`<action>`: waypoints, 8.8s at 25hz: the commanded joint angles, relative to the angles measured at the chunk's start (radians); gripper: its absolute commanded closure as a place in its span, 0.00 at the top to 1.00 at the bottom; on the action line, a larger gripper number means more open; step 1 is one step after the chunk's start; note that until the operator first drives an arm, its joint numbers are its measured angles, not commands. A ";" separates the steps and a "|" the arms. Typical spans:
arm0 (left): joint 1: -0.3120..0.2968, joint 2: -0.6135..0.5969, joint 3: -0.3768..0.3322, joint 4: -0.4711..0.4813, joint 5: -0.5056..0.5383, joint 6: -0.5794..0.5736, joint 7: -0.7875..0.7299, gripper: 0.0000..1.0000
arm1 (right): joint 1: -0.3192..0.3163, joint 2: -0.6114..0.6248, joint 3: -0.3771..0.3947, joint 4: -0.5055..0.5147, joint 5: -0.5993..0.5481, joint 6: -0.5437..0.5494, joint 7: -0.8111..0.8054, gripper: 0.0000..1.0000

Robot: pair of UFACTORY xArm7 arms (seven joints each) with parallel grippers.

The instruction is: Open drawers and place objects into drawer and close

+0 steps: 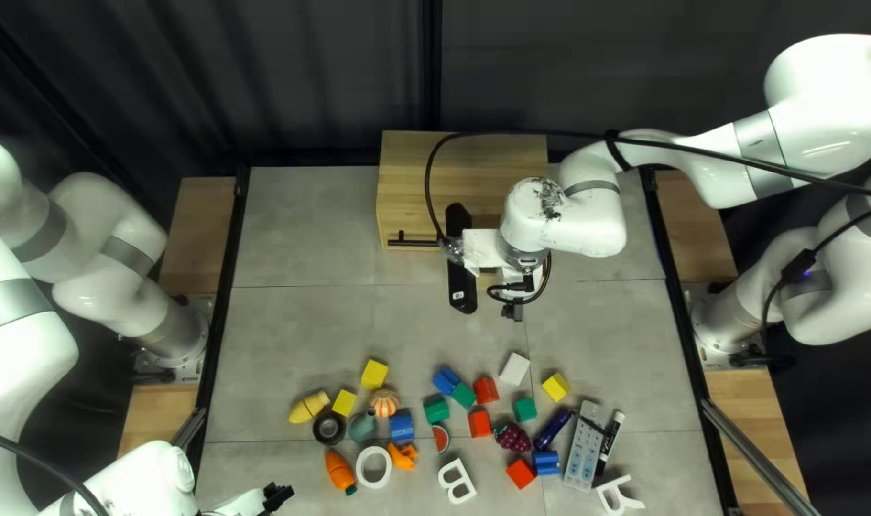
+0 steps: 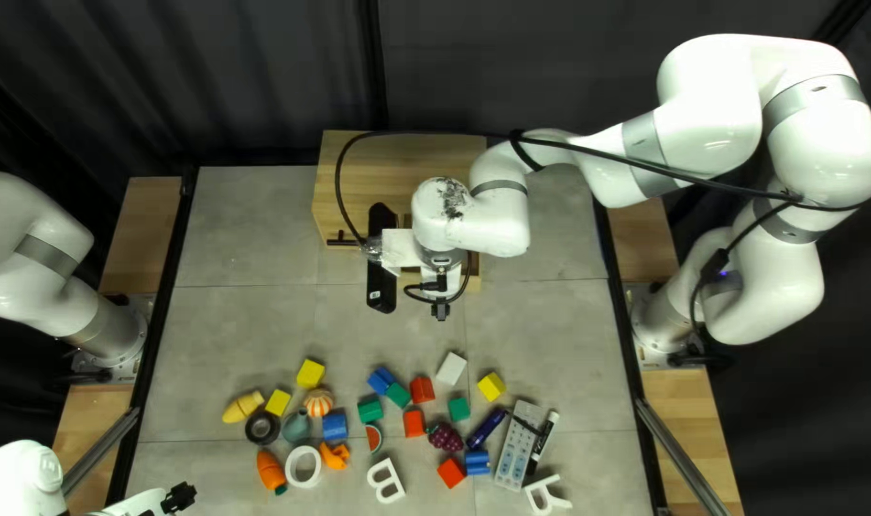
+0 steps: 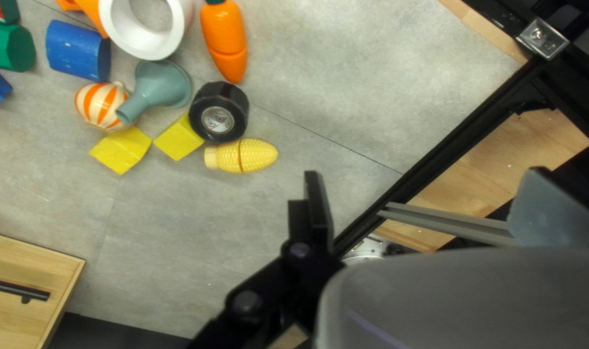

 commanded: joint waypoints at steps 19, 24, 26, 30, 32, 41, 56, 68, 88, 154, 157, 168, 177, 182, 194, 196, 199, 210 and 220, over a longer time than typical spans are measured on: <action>0.000 0.000 0.000 0.000 0.000 0.000 0.000 1.00 | 0.008 0.005 0.009 0.002 0.048 -0.019 -0.018 1.00; 0.000 0.000 0.000 0.000 0.000 0.000 0.000 1.00 | 0.009 0.005 0.010 0.004 0.059 -0.015 -0.023 1.00; 0.000 0.000 0.000 0.000 0.000 0.000 0.000 1.00 | 0.009 0.005 0.011 0.005 0.063 -0.013 -0.025 1.00; 0.000 0.000 0.000 0.000 0.000 0.000 0.000 1.00 | 0.011 0.001 0.013 0.004 0.068 -0.009 -0.028 1.00; 0.000 0.000 0.000 0.000 0.000 0.000 0.000 1.00 | 0.012 -0.001 0.014 0.004 0.069 -0.008 -0.027 1.00; 0.000 0.000 0.000 0.000 0.000 0.000 0.000 1.00 | 0.019 -0.004 0.021 0.005 0.073 -0.006 -0.022 1.00; 0.000 0.000 0.000 0.000 0.000 0.000 0.000 1.00 | 0.027 -0.004 0.029 0.012 0.072 -0.002 -0.021 1.00; 0.000 0.000 0.000 0.000 0.000 0.000 0.000 1.00 | 0.032 -0.004 0.034 0.018 0.068 0.004 -0.015 1.00; 0.000 0.000 0.000 0.000 0.000 0.000 0.000 1.00 | -0.014 -0.072 0.003 0.108 -0.119 0.220 0.034 1.00; 0.000 0.000 0.000 0.000 0.000 0.000 0.000 1.00 | 0.018 -0.039 0.000 -0.120 -0.983 0.227 0.535 1.00; 0.000 0.000 0.000 0.000 0.000 0.000 0.000 1.00 | 0.018 -0.037 0.000 -0.116 -0.998 0.234 0.542 1.00; 0.000 0.000 0.000 0.000 0.000 0.000 0.000 1.00 | 0.015 -0.039 -0.002 -0.130 -1.044 0.235 0.573 1.00; 0.000 0.000 0.000 0.000 0.000 0.000 0.000 1.00 | 0.010 -0.043 -0.007 -0.144 -1.074 0.215 0.584 1.00; 0.000 0.000 0.000 0.000 0.000 0.000 0.000 1.00 | 0.008 -0.051 -0.008 -0.153 -1.081 0.214 0.584 1.00; 0.000 0.000 0.000 0.000 0.000 0.000 0.000 1.00 | 0.002 -0.072 -0.015 -0.153 -1.103 0.218 0.538 1.00; 0.000 0.000 0.000 0.000 0.000 0.000 0.000 1.00 | 0.002 -0.074 -0.015 -0.154 -1.105 0.217 0.535 1.00; 0.000 0.000 0.000 0.000 0.000 0.000 0.000 1.00 | 0.002 -0.078 -0.015 -0.157 -1.107 0.218 0.529 1.00; 0.000 0.000 0.000 0.000 0.000 0.000 0.000 1.00 | -0.017 -0.097 -0.036 -0.190 -1.139 0.169 0.531 1.00; 0.000 0.000 0.000 0.000 0.000 0.000 0.000 1.00 | -0.015 -0.101 -0.037 -0.171 -1.106 0.160 0.507 1.00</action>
